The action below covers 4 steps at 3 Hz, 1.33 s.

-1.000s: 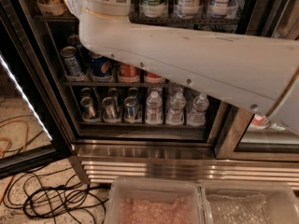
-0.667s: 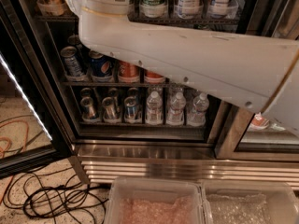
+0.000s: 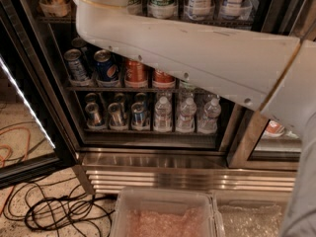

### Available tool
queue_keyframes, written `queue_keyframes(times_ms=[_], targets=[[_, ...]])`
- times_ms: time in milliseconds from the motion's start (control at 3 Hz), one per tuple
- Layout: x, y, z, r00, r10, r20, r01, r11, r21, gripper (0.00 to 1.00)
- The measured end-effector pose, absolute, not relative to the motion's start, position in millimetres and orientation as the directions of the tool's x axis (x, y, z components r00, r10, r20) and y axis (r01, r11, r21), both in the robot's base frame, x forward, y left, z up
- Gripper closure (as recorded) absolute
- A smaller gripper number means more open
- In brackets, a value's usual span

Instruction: Pick orange can from top shelf of fridge

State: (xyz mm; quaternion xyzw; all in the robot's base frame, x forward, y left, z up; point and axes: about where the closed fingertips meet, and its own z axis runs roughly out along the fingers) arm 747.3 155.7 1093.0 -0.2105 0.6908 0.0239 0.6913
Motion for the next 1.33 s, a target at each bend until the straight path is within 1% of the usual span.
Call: queue_keyframes(times_ms=[667,1000,1333], targets=[[763.7,153.7,1094.3,0.028,-0.264,-0.964,-0.298,0.918,-0.261,0.36],[762.8,153.8,1094.3,0.028,-0.264,-0.964,-0.298,0.918,-0.261,0.54],[762.8,153.8,1094.3,0.028,-0.264,-0.964,-0.298,0.918,-0.261,0.77]])
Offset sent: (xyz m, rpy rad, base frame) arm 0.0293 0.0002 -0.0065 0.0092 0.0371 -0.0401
